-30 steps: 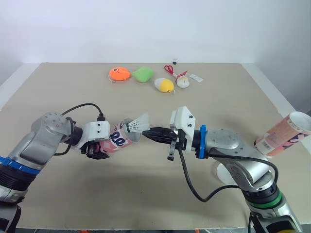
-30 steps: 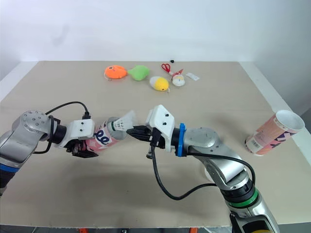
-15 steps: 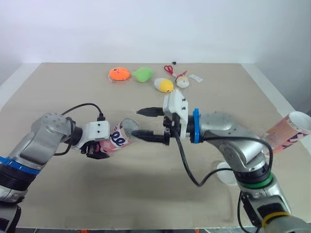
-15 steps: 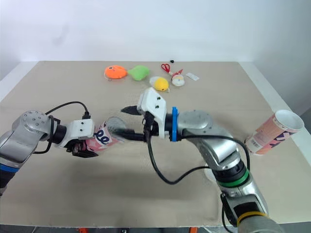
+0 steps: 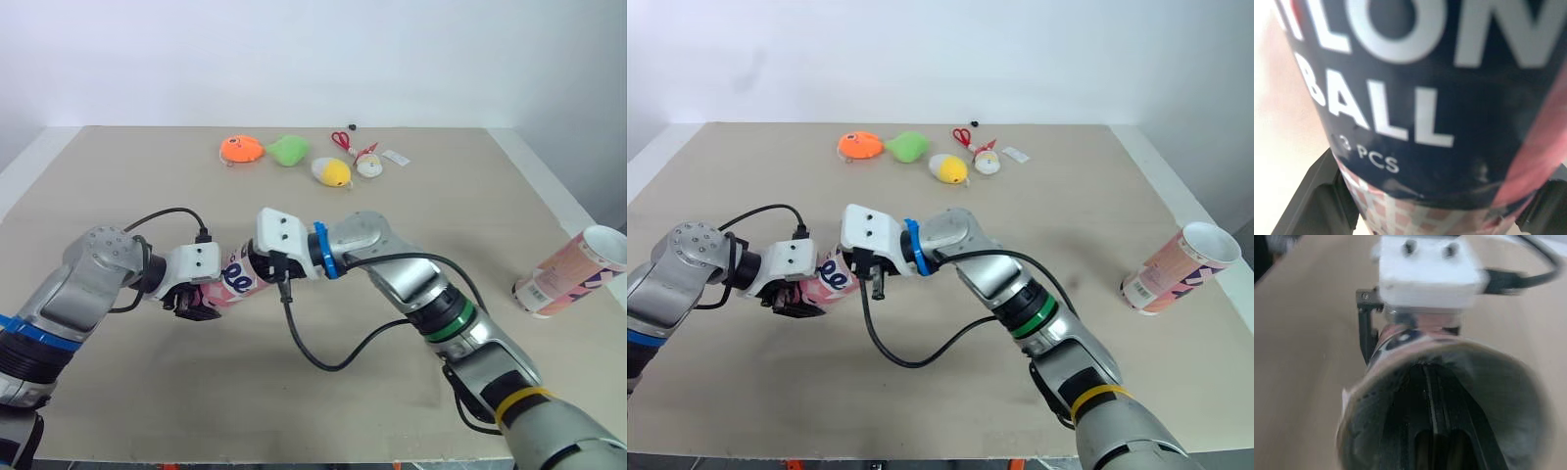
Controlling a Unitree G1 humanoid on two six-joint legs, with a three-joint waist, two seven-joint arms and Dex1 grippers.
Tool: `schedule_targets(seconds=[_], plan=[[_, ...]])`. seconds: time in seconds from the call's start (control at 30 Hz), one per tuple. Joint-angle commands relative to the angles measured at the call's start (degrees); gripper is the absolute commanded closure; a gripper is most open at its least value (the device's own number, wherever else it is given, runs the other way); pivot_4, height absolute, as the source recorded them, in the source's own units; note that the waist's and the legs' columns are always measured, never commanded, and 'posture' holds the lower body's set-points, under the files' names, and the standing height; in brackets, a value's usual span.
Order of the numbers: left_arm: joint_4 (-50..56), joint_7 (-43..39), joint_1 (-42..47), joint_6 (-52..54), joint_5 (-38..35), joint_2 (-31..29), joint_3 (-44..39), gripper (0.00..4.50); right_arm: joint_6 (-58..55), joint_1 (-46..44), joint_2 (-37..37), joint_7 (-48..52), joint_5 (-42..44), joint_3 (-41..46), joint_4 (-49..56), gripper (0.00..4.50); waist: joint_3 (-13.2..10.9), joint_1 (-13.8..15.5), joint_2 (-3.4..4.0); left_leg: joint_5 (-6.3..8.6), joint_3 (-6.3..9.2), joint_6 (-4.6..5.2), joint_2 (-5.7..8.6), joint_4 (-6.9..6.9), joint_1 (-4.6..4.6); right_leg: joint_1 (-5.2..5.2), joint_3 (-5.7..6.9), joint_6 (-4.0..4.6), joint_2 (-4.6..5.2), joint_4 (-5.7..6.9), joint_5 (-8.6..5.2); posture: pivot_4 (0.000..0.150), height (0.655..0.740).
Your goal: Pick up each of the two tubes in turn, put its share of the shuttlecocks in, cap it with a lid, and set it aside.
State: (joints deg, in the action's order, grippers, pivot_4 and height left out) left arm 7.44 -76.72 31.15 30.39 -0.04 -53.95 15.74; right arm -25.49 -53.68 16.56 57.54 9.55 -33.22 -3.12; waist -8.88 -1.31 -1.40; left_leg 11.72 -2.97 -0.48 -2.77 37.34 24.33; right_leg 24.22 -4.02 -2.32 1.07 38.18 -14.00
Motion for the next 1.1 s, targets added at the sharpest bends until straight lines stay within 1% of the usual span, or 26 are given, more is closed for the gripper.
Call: schedule_targets(seconds=[0.03,0.13,0.23,0.33,0.43,0.6,0.67,0.77,0.8,0.87,0.9,0.93,0.97,1.0,1.03,1.07,1.1], plan=[[0.3,0.4,-1.0,0.7,0.2,0.6,1.8,1.19,3.0,-1.8,-3.0,1.2,-3.0,-2.1,-0.3,4.49,0.0,0.0,0.0,0.0,-0.02,0.0,-0.02,0.0,-0.02,0.01,0.0,0.03,-0.01,0.0,0.02,0.15,0.74],[0.5,0.5,-1.1,1.0,0.0,0.8,1.7,1.19,2.8,-1.6,-4.5,2.3,-2.2,-0.5,1.3,4.49,0.0,0.0,0.0,0.0,0.01,0.0,-0.09,0.0,-0.04,0.01,0.03,0.08,-0.1,0.05,0.02,0.15,0.74],[0.6,0.6,-1.2,1.2,0.1,0.9,1.7,1.19,1.1,-1.7,-2.9,3.7,-0.6,3.0,3.7,4.49,0.0,0.0,0.0,0.0,0.01,0.0,-0.15,0.0,-0.04,0.03,0.04,0.15,-0.14,0.06,0.05,0.15,0.74],[0.7,0.7,-1.3,1.2,0.1,1.1,1.6,1.19,-1.8,-1.4,0.2,5.3,2.1,7.3,7.0,4.49,0.0,0.1,0.01,0.0,0.02,0.0,-0.12,0.0,0.0,0.03,0.03,0.11,-0.11,0.05,0.02,0.15,0.74],[0.8,0.8,-1.4,1.0,0.0,1.2,1.3,1.19,-5.4,0.0,4.7,7.2,5.5,11.7,11.2,4.49,0.0,0.2,0.0,0.0,0.01,0.0,-0.04,-0.01,0.0,0.01,0.03,0.05,-0.01,0.04,-0.01,0.15,0.74],[2.9,0.4,-1.4,1.7,-3.8,2.4,-1.7,1.19,-13.5,4.5,12.0,8.0,13.7,20.5,18.8,4.49,0.0,0.3,-0.02,0.0,0.03,0.0,0.1,0.0,0.02,-0.03,0.06,-0.05,0.17,0.03,-0.06,0.15,0.74],[3.4,1.0,-0.5,1.7,-6.5,4.3,-4.2,1.19,-16.6,6.5,13.9,6.7,17.4,24.6,21.1,4.49,0.0,0.2,-0.05,0.0,-0.01,0.0,0.11,-0.01,0.04,-0.01,0.05,-0.07,0.21,0.01,-0.06,0.15,0.74],[3.8,3.7,1.5,1.1,-11.9,9.5,-8.5,1.19,-21.5,10.6,17.7,5.5,22.9,31.6,24.4,4.49,-0.1,0.3,-0.19,0.0,0.09,0.0,0.09,0.03,0.24,0.1,0.12,-0.13,0.16,0.0,-0.02,0.15,0.74],[4.0,4.9,2.0,1.5,-13.5,11.4,-9.6,1.19,-23.3,12.5,19.5,5.5,25.0,34.2,25.4,4.49,-0.2,0.3,-0.3,0.0,0.16,0.0,0.09,0.07,0.32,0.14,0.18,-0.33,0.17,0.01,0.11,0.15,0.74],[4.6,7.1,2.0,2.0,-15.4,14.1,-10.4,1.19,-26.0,16.2,23.4,5.7,28.0,38.5,26.9,4.49,-0.2,0.3,-0.35,0.0,0.2,0.0,0.1,0.08,0.43,0.21,0.2,-0.29,0.17,-0.03,0.19,0.15,0.74],[4.8,8.0,1.8,2.0,-15.9,15.0,-10.6,1.19,-26.9,17.7,25.1,5.6,29.2,40.1,27.4,3.86,-0.2,0.2,-0.35,0.03,0.2,0.04,0.13,0.08,0.45,0.19,0.2,-0.12,0.2,-0.08,0.3,0.15,0.74],[4.8,10.2,1.4,1.1,-16.8,17.6,-11.1,1.19,-26.7,21.0,28.9,6.8,28.5,41.5,27.5,3.63,-0.2,0.1,-0.36,0.06,0.17,0.06,0.14,0.08,0.44,0.19,0.17,-0.12,0.21,-0.08,0.29,0.15,0.74],[4.6,12.4,0.5,-0.1,-17.6,20.5,-11.4,1.19,-26.0,24.4,32.7,8.2,27.3,42.7,27.2,3.25,-0.2,0.1,-0.32,0.08,0.15,0.09,0.16,0.07,0.44,0.18,0.14,-0.13,0.21,-0.1,0.29,0.15,0.74],[4.2,14.3,-0.8,-1.8,-18.1,23.4,-11.6,1.19,-24.8,27.6,36.2,9.3,25.9,43.6,26.7,2.71,-0.2,0.2,-0.32,0.12,0.15,0.14,0.21,0.07,0.44,0.17,0.13,-0.17,0.25,-0.14,0.27,0.15,0.74],[3.2,15.9,-2.2,-4.4,-17.7,25.5,-11.4,1.19,-23.5,30.4,39.3,10.3,24.7,44.3,26.1,2.28,-0.2,0.2,-0.33,0.2,0.13,0.25,0.23,0.1,0.41,0.1,0.13,-0.22,0.3,-0.16,0.21,0.15,0.74],[2.0,16.8,-3.7,-6.9,-17.1,27.1,-11.1,1.19,-22.1,32.6,41.6,11.0,23.7,44.6,25.5,1.67,-0.2,0.1,-0.34,0.24,0.1,0.29,0.24,0.11,0.41,0.1,0.09,-0.24,0.3,-0.17,0.2,0.15,0.74],[1.2,17.4,-4.6,-8.7,-16.6,28.0,-10.9,1.19,-21.0,34.0,43.0,11.3,23.3,44.8,25.1,1.35,-0.2,-0.1,-0.33,0.25,0.08,0.3,0.26,0.11,0.41,0.1,0.06,-0.24,0.3,-0.19,0.21,0.15,0.74]])
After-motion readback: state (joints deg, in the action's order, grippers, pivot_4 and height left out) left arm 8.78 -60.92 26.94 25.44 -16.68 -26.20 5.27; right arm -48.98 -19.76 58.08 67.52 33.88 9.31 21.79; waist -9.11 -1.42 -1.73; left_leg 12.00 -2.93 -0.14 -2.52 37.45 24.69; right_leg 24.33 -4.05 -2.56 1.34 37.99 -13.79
